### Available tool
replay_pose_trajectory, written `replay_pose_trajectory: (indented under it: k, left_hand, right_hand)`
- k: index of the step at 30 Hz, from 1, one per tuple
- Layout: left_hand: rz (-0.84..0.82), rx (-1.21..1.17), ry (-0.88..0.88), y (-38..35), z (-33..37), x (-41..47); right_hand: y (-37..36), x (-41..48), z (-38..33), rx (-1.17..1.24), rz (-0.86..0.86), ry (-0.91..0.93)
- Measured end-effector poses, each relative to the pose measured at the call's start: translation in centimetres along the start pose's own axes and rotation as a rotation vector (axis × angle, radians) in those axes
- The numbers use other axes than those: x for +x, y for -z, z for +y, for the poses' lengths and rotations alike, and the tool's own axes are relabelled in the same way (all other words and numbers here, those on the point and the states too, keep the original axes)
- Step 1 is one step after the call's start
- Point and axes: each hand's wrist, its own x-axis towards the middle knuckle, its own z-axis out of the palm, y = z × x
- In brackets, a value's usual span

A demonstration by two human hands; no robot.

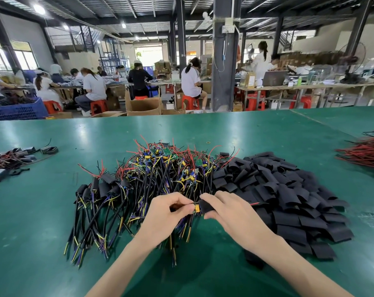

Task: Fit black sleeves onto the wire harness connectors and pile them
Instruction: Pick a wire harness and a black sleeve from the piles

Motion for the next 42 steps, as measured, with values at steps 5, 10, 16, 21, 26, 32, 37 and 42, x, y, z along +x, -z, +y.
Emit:
replay_pose_trajectory:
  k: [5, 10, 16, 21, 26, 32, 37, 42]
  left_hand:
    - [0.036, 0.007, 0.008, -0.3, 0.2, -0.1]
    - [0.068, 0.025, 0.012, -0.6, 0.3, -0.4]
    - [0.076, 0.041, -0.004, -1.2, 0.6, -0.6]
    - [0.086, 0.06, 0.01, -0.9, 0.6, -0.3]
    - [0.071, 0.103, 0.008, -0.6, 0.4, -0.2]
    - [0.124, 0.118, -0.039, -0.4, 0.4, -0.2]
    - [0.343, 0.225, -0.242, 1.8, 1.5, 0.3]
    - [0.861, 0.286, -0.183, 7.9, -0.5, 1.8]
  right_hand:
    - [-0.5, 0.0, -0.5, -0.037, 0.109, 0.022]
    - [-0.7, -0.1, -0.6, -0.041, 0.094, 0.011]
    - [-1.4, 0.0, -1.1, 0.149, -0.01, -0.082]
    - [-0.7, 0.1, -1.4, 0.09, 0.045, -0.067]
    - [-1.4, 0.3, -0.8, -0.055, 0.215, 0.012]
    - [-2.1, 0.1, -1.1, -0.127, 0.191, 0.009]
    - [-1.6, 0.2, -1.8, -0.057, 0.241, -0.01]
    - [-1.2, 0.2, -1.2, -0.041, 0.24, -0.133]
